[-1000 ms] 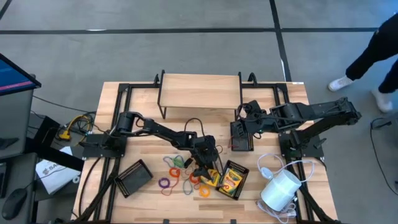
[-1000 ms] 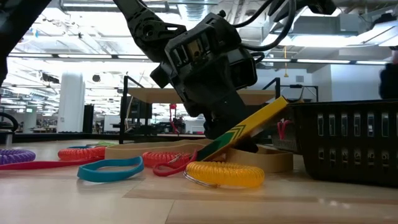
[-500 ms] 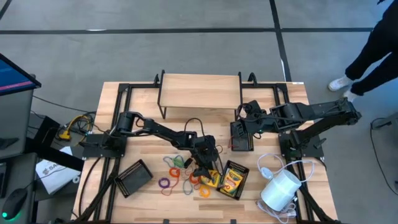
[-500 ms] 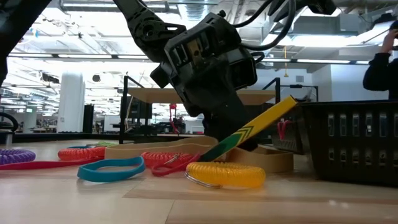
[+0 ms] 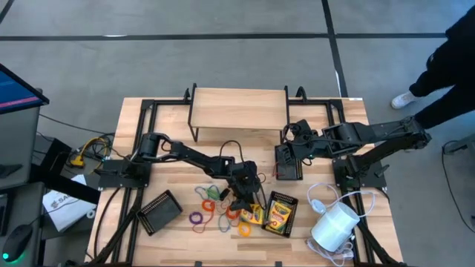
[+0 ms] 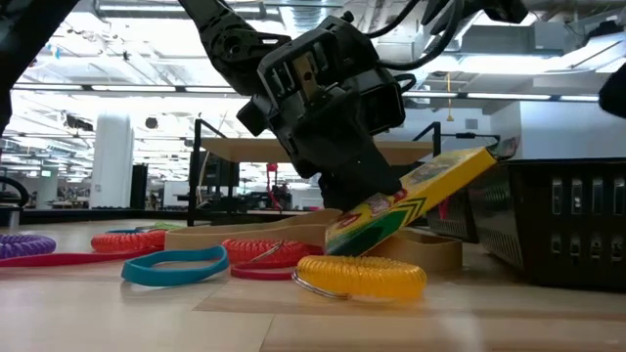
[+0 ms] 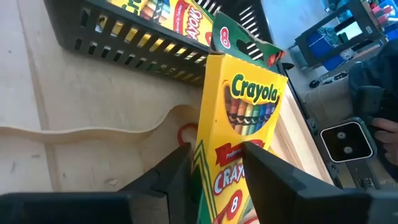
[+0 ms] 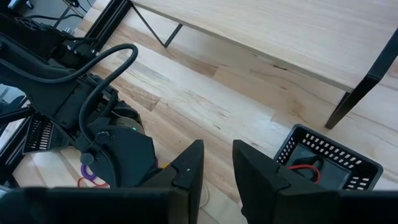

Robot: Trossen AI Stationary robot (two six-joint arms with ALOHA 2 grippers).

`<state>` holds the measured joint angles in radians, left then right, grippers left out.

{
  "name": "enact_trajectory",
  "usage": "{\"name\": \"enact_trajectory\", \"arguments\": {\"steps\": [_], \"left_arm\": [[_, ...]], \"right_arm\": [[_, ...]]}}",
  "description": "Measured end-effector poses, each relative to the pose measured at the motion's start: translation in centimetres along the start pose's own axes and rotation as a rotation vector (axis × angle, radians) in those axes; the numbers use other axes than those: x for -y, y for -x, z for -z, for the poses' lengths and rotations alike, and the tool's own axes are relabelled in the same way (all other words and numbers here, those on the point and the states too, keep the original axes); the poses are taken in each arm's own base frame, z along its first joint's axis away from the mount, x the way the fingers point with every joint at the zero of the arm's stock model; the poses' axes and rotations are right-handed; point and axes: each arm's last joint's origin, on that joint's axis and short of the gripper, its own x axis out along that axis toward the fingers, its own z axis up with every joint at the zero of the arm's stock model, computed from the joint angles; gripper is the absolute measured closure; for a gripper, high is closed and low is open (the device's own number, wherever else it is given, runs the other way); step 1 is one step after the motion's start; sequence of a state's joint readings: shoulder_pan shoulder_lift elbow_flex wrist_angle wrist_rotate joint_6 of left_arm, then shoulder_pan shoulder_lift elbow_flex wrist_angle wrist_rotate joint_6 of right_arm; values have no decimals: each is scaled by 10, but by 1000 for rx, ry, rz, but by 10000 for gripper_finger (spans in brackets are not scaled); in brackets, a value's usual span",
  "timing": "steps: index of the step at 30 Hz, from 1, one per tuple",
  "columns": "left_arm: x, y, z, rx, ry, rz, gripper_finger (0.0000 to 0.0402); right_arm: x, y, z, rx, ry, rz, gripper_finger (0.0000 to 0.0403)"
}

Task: Pick & Place Office Desk Supplies
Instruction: Put the crayon box into the bottom right black bin

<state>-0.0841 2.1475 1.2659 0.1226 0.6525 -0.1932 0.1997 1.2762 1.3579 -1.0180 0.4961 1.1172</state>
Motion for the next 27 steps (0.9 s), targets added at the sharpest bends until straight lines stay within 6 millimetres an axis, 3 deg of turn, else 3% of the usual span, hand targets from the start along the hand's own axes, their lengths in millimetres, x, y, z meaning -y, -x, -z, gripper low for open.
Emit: {"name": "enact_trajectory", "arguments": {"steps": [27], "left_arm": [[-13, 14, -3, 1, 53, 125, 335]], "right_arm": [[0, 0, -1, 1, 14, 1, 319]]}}
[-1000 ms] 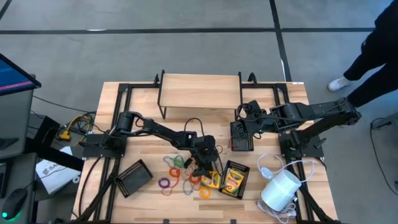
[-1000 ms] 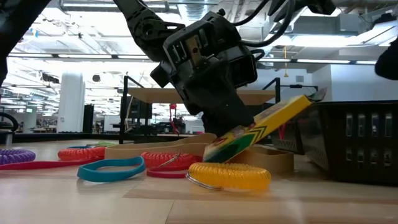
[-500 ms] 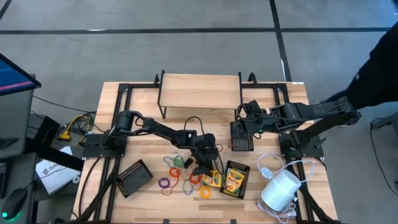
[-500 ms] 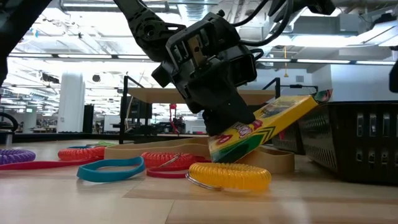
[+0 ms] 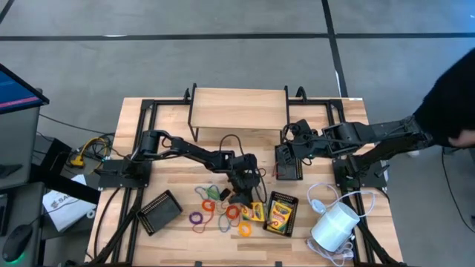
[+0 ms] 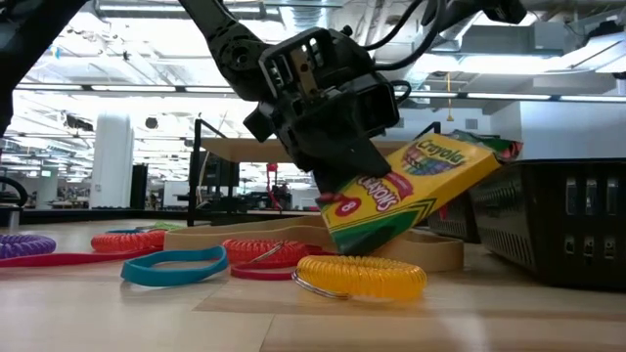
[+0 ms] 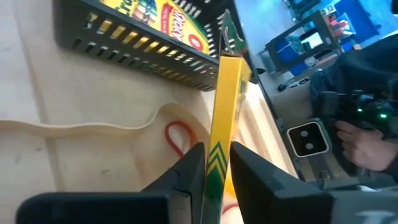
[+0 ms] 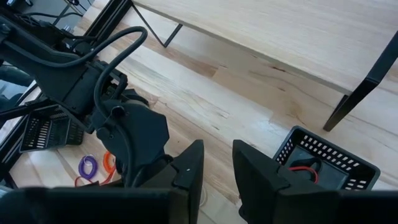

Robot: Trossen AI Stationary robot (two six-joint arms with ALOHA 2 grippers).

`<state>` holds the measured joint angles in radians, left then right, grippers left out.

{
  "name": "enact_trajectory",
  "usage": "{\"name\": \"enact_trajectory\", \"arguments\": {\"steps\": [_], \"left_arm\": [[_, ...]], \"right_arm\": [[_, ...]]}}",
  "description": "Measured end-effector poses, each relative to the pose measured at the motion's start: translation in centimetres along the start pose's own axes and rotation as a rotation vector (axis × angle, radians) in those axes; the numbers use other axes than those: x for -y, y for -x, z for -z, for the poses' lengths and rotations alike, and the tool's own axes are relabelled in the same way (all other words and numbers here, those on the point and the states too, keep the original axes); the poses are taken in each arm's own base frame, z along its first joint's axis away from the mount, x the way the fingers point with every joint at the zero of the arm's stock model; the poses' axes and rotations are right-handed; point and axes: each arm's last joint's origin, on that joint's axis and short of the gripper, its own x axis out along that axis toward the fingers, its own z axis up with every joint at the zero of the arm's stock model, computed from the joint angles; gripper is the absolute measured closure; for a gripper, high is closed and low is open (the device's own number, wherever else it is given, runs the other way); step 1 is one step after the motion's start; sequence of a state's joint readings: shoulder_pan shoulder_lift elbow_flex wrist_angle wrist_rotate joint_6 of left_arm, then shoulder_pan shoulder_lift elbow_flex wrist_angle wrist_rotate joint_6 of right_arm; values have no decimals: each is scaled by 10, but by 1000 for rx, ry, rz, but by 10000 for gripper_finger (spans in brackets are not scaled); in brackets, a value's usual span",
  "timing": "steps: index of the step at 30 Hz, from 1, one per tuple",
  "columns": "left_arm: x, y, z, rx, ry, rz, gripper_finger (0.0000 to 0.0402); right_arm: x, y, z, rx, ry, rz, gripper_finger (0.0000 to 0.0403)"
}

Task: Pick & Place Office Desk Supplies
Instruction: Put the crayon box into the bottom right black bin

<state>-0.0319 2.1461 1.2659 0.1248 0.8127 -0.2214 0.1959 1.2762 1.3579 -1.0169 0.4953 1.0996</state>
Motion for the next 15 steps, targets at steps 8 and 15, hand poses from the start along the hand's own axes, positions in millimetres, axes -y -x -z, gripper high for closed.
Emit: {"name": "enact_trajectory", "arguments": {"steps": [8, 15], "left_arm": [[2, 0, -2, 4, -12, 34, 369], [12, 11, -13, 43, -45, 35, 352]], "right_arm": [[0, 0, 0, 0, 0, 0, 319], [0, 0, 0, 0, -1, 0, 319]]}}
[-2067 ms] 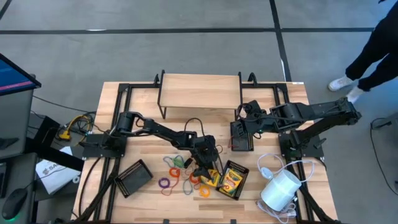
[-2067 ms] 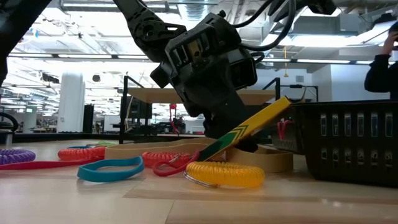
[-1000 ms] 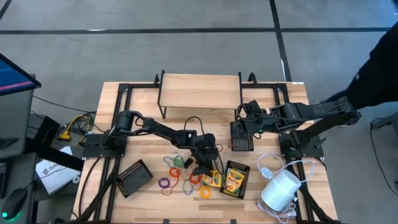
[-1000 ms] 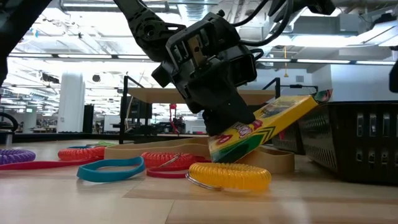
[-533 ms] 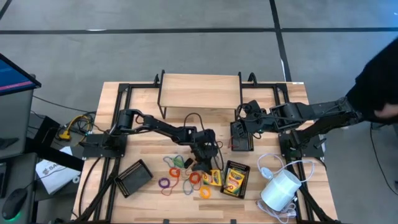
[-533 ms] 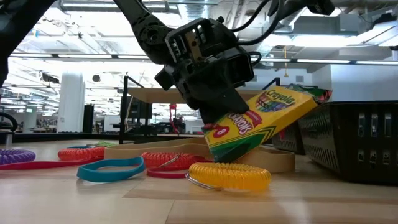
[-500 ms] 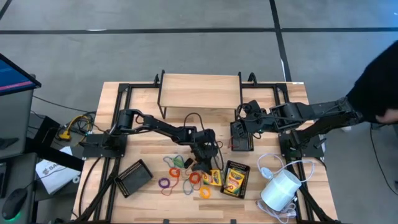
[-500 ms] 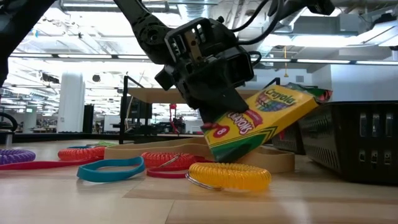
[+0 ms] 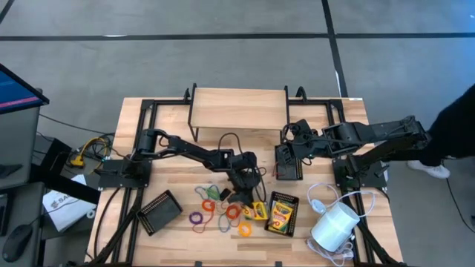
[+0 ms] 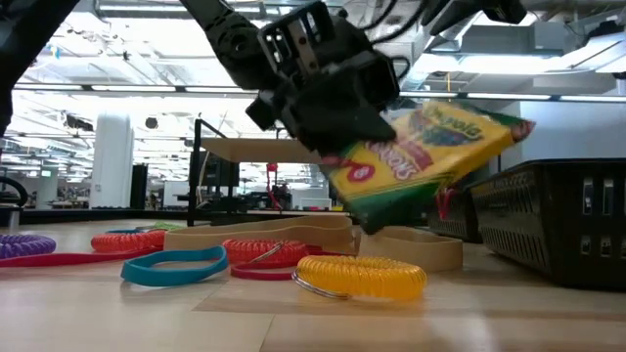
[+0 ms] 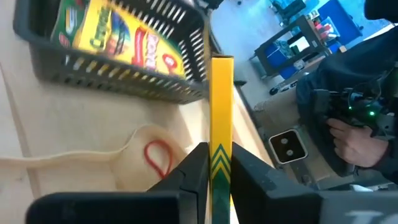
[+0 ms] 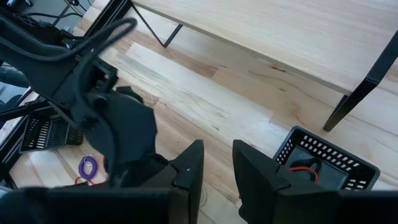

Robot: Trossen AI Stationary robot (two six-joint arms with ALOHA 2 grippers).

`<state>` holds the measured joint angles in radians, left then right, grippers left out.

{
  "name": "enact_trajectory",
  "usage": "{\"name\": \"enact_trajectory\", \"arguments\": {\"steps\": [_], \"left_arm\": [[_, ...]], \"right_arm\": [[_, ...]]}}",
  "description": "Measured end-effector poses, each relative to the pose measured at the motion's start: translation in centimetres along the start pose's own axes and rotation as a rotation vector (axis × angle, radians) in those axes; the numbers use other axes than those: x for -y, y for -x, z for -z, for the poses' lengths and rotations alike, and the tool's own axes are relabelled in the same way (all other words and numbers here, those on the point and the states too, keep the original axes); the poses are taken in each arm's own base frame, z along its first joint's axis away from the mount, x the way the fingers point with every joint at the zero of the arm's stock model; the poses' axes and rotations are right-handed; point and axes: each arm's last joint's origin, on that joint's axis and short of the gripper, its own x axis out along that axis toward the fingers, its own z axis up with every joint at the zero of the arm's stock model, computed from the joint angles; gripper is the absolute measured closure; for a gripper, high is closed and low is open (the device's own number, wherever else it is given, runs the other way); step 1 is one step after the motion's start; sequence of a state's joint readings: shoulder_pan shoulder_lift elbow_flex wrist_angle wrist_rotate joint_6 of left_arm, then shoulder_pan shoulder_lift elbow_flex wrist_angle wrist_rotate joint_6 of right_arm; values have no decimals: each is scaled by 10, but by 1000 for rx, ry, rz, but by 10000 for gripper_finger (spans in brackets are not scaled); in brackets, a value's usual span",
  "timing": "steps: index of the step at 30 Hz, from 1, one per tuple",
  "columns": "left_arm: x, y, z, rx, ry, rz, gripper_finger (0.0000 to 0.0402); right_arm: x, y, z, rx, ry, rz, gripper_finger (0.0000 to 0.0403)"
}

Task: Pick & Place Office Desk Supplies
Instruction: Put the crayon box into the bottom right black bin

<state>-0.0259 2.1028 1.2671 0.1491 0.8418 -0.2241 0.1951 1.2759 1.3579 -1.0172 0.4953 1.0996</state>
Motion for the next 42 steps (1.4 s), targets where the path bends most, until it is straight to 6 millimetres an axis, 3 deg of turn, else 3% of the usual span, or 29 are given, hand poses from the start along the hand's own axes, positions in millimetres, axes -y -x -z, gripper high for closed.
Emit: {"name": "enact_trajectory", "arguments": {"steps": [8, 16, 22, 29, 36, 42], "left_arm": [[20, 30, -26, 92, -67, -25, 371], [45, 53, -47, 192, -123, -101, 353], [49, 56, -50, 220, -23, -100, 376], [52, 58, -59, 315, 65, -88, 359], [55, 60, -65, 396, 175, -70, 377], [56, 59, -67, 430, 275, -63, 359]], "right_arm": [[2, -1, -1, 5, 1, 18, 319], [16, -2, 0, -24, -48, 145, 319], [23, 7, 2, 21, -64, 194, 319], [30, 14, 0, 37, -66, 199, 319], [32, 18, 2, 49, -43, 213, 319], [36, 21, 7, 38, -25, 267, 319]]}}
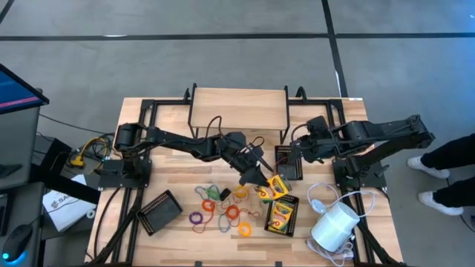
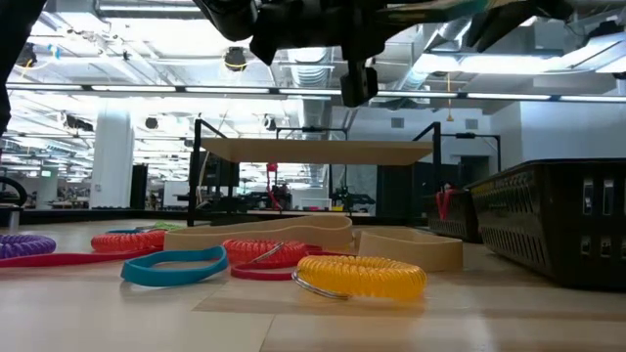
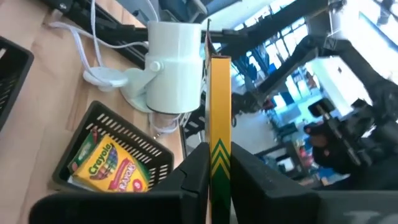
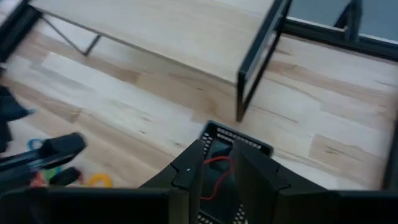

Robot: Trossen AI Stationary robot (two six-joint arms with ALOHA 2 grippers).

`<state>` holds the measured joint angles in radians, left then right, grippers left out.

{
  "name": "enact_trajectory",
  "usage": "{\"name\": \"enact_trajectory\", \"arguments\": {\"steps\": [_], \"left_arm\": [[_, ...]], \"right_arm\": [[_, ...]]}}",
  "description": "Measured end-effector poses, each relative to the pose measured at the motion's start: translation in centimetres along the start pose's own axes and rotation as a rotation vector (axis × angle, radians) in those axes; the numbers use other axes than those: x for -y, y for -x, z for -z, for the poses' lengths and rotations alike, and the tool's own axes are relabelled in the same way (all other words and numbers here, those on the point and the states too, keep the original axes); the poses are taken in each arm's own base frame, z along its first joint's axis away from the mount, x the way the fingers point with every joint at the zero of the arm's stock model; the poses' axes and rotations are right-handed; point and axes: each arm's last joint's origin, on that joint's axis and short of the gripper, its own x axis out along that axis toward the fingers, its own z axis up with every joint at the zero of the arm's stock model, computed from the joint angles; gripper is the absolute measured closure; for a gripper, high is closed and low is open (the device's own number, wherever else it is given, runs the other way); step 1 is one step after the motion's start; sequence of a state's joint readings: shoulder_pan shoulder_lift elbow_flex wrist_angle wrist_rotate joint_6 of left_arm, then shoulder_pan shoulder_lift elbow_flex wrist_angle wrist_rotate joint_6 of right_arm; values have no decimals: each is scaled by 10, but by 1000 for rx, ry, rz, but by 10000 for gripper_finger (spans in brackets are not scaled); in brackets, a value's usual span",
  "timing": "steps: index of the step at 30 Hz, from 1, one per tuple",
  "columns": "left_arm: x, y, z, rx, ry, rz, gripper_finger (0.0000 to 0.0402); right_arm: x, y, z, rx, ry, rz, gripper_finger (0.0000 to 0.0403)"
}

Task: Pick & Place Office Desk Supplies
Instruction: Put the crayon box into the bottom right black bin

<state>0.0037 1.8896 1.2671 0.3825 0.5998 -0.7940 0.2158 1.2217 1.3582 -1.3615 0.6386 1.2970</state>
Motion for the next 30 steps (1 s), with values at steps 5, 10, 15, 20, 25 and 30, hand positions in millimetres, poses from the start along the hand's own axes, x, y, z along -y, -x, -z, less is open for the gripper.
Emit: {"name": "enact_trajectory", "arguments": {"steps": [5, 10, 15, 20, 25, 30], "left_arm": [[5, -3, 1, 40, 41, 2, 377], [10, -6, 0, 90, 80, 8, 369], [10, -6, -1, 128, 112, -19, 364], [8, -5, -3, 189, 131, -61, 377], [7, -5, -4, 229, 168, -83, 359], [13, -10, -1, 305, 183, -107, 374]], "right_arm": [[5, 6, 7, 65, 8, 48, 319], [11, 10, 11, 88, 41, 99, 319], [15, 10, 10, 120, 50, 136, 319], [20, 9, 5, 120, 21, 144, 319], [25, 13, 2, 111, 41, 130, 319], [35, 20, -2, 136, 99, 110, 319]]}}
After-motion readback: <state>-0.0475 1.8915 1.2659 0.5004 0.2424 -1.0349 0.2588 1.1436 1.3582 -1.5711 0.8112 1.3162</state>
